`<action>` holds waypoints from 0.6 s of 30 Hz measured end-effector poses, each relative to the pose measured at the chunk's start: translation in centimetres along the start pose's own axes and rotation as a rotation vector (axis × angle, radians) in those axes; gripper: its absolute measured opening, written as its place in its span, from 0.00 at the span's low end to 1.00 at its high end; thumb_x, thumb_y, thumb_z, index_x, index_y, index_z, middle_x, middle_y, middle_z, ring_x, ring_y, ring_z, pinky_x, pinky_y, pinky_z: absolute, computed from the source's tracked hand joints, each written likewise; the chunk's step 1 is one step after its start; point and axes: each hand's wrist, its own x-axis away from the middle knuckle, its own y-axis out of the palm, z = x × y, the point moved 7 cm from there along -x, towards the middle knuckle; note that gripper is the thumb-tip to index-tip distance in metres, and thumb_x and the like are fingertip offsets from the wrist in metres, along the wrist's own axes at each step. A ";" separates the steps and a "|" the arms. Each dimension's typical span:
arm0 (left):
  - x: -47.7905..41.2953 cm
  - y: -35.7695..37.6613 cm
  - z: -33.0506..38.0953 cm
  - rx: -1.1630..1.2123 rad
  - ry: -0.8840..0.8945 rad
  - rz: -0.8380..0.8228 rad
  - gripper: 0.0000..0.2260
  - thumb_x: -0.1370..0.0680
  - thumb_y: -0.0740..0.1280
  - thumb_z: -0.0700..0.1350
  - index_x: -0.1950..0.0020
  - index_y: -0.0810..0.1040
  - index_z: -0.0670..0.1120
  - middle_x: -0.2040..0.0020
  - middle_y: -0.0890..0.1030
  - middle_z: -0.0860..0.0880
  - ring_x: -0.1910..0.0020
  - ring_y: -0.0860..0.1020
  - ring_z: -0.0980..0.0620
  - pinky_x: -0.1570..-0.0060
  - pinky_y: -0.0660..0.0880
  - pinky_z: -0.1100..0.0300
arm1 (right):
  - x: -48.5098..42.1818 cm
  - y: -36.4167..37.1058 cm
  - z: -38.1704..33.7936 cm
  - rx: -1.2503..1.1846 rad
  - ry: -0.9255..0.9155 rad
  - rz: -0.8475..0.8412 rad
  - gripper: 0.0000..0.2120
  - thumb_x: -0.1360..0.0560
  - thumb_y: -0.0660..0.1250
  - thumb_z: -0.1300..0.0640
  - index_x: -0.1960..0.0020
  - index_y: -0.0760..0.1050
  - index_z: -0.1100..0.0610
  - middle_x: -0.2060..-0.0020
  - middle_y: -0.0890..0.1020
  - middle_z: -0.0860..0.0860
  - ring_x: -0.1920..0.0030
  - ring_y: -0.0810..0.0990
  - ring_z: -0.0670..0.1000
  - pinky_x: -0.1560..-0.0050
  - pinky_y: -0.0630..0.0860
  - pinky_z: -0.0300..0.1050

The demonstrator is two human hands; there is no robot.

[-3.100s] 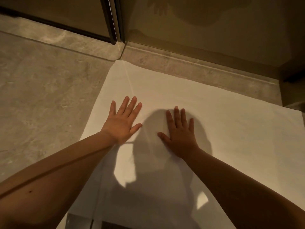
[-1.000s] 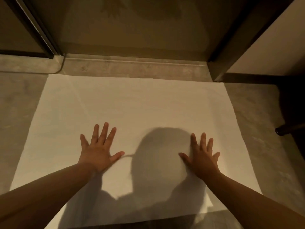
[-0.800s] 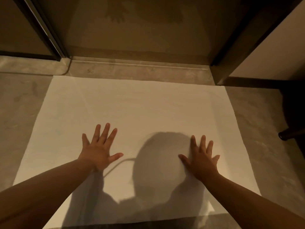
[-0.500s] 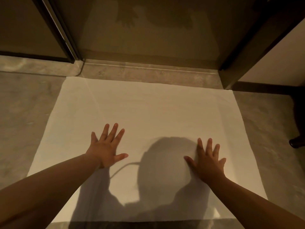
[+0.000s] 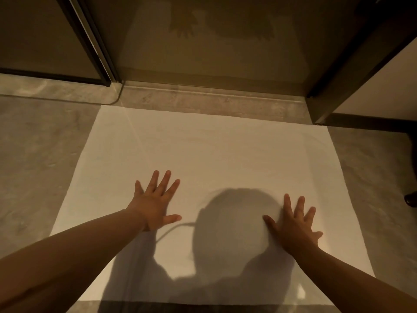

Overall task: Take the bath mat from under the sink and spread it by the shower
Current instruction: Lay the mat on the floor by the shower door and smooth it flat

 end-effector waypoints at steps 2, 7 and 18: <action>0.1 0.0 0.1 0.004 -0.003 -0.002 0.42 0.28 0.48 0.72 0.31 0.24 0.52 0.29 0.25 0.47 0.30 0.28 0.40 0.32 0.45 0.33 | 0.1 0.0 0.1 -0.006 0.003 -0.005 0.45 0.33 0.50 0.24 0.26 0.33 0.41 0.24 0.34 0.50 0.26 0.34 0.61 0.35 0.53 0.76; 0.1 0.1 0.3 -0.013 -0.007 0.006 0.42 0.29 0.46 0.73 0.32 0.23 0.52 0.30 0.24 0.46 0.30 0.28 0.40 0.32 0.45 0.33 | 0.5 -0.1 0.1 0.004 0.007 -0.004 0.45 0.33 0.49 0.24 0.26 0.33 0.42 0.24 0.34 0.51 0.26 0.34 0.61 0.35 0.52 0.75; -0.4 -0.2 0.9 -0.026 -0.014 0.137 0.41 0.31 0.38 0.74 0.32 0.21 0.53 0.29 0.24 0.47 0.32 0.24 0.42 0.32 0.40 0.34 | -1.0 -0.3 -6.2 0.178 -0.333 0.046 0.47 0.37 0.37 0.21 0.27 0.28 0.45 0.25 0.32 0.52 0.27 0.31 0.59 0.33 0.45 0.72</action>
